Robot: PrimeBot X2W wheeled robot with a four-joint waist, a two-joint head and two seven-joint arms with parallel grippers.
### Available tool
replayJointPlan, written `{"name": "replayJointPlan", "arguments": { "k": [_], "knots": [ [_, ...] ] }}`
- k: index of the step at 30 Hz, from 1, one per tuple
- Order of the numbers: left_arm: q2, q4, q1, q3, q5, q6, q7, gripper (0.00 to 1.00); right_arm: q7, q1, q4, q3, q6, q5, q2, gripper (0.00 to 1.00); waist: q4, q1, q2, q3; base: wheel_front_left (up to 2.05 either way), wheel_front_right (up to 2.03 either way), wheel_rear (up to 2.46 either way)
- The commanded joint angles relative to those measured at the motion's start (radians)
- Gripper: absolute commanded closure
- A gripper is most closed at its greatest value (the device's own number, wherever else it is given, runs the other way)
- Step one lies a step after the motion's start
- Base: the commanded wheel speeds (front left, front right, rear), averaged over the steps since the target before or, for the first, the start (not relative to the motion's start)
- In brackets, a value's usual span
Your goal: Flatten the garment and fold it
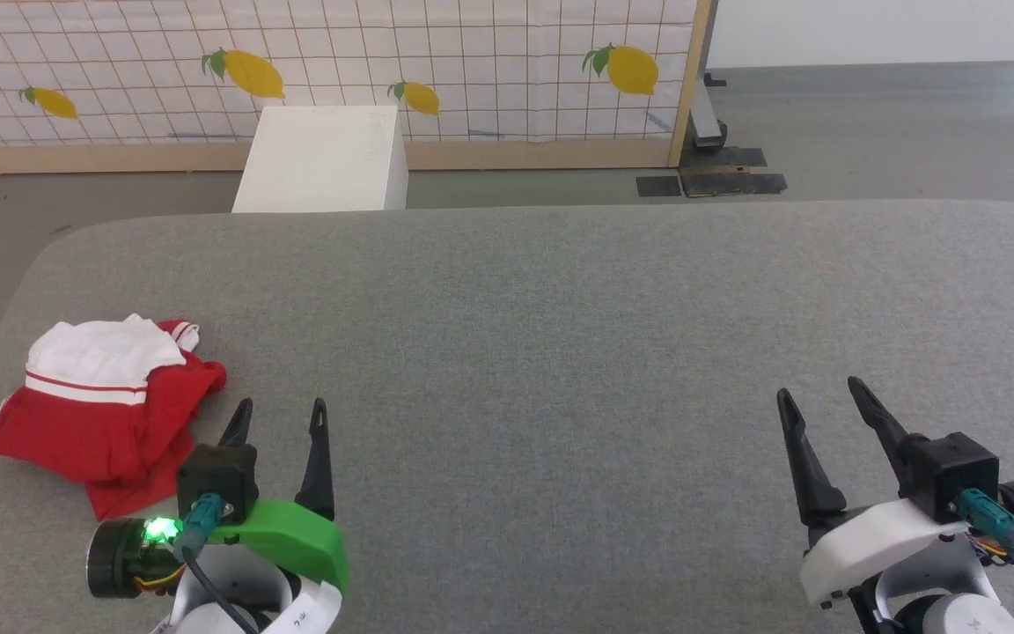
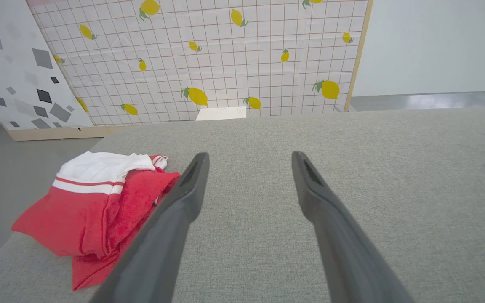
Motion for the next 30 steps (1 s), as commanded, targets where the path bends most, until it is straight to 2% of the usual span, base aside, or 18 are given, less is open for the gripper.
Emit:
{"name": "replayJointPlan", "arguments": {
  "k": [1, 22, 30],
  "knots": [
    [0.009, 0.000, 0.007, 0.000, -0.005, -0.002, 0.002, 0.00, -0.006, -0.018, -0.009, -0.001, -0.001, 0.011, 0.001, 0.00, 0.000, -0.0001, 0.0000, 0.000, 0.00, 0.00, 0.00],
    [0.021, 0.003, 0.013, -0.025, -0.021, 0.004, 0.015, 0.00, 0.008, -0.015, -0.011, 0.005, -0.001, 0.016, 0.003, 0.00, 0.004, -0.0001, 0.0000, 0.003, 0.00, 0.00, 0.00],
    [0.029, 0.003, 0.019, -0.030, -0.023, 0.016, 0.008, 0.00, 0.013, -0.005, -0.021, 0.011, -0.001, 0.027, 0.003, 0.00, 0.040, -0.0001, 0.0000, -0.002, 0.00, 0.00, 0.00]
  ]
}}
